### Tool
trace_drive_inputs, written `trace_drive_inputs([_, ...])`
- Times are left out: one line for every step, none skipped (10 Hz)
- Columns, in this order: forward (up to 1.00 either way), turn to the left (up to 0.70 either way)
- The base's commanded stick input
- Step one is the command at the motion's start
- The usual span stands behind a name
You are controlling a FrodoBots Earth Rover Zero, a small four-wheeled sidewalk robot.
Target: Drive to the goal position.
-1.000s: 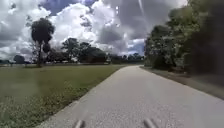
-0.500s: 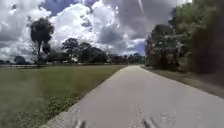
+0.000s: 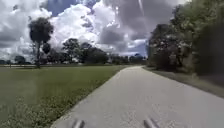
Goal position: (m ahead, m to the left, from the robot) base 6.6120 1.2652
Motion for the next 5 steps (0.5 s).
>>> trace_drive_inputs([0.70,0.00])
trace_drive_inputs([0.70,0.00])
trace_drive_inputs([0.70,0.00])
trace_drive_inputs([0.70,0.00])
trace_drive_inputs([0.70,0.00])
